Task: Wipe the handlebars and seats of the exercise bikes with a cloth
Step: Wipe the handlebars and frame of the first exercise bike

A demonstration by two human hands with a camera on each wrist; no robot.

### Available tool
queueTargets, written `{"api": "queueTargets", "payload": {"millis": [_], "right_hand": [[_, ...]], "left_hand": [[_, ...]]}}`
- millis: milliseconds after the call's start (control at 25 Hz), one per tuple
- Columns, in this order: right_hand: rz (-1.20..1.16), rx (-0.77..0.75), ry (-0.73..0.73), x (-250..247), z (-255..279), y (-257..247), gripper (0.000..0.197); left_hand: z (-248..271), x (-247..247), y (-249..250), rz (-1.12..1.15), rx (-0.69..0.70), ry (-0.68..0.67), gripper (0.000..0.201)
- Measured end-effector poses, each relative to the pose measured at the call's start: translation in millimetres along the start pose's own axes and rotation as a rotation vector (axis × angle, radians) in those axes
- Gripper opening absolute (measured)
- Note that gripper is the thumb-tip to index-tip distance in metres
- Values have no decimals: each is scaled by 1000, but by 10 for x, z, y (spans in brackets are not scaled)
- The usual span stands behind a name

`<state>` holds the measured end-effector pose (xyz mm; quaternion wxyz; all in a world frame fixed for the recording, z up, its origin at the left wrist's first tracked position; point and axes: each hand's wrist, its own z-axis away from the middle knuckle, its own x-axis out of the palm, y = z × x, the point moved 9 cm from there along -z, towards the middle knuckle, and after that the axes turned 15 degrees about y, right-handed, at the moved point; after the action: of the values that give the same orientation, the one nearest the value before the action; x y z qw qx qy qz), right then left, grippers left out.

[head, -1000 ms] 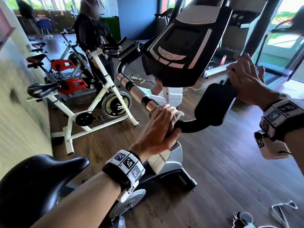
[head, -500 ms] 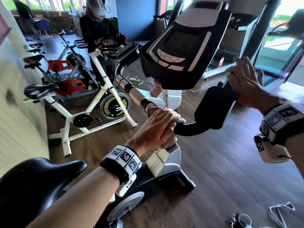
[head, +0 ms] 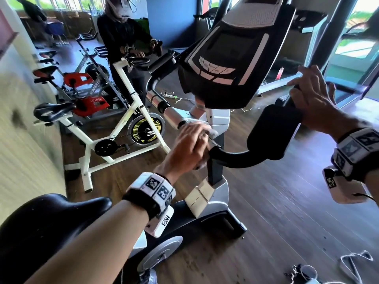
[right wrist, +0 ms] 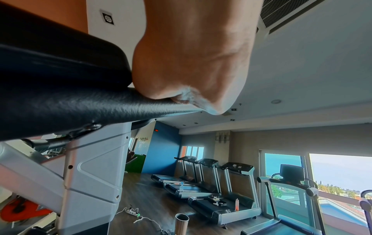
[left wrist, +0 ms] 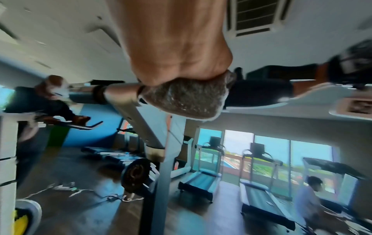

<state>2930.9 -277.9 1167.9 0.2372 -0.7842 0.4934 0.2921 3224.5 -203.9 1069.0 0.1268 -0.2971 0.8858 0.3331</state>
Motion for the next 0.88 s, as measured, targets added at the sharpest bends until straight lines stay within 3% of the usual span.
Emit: {"api": "queueTargets", "payload": {"millis": [120,240,400,480,560,640,760,880], "right_hand": [[14,-61,45,-20,-5,-23,51],[-7,9,17,-19,0,-19,41],[12,-75,28,-20,29,-53,35],[-46,20,34,-23,16,-16,36],[-42,3,38,-24,12,-54,38],[-15,-17,39,-45,16,-64,44],[-48,92,19,-25,6,12,49],[6,-9,34,-19,0,-61,50]], "left_hand": [[-15,118,104,-21,97,-120,27],[-338,81,-163,-19,-96,-113,27],[-122,64,-156,-42,-12,87,30],[-250,68,-282,-74,-10,6,32],[-435,118,-350,-105,-59,-123,30],[-455,104,-259,-61,-1,-95,30],[-313,70,-179,-61,205,-23,34],[-478,105,-292,-149,94,-146,44]]}}
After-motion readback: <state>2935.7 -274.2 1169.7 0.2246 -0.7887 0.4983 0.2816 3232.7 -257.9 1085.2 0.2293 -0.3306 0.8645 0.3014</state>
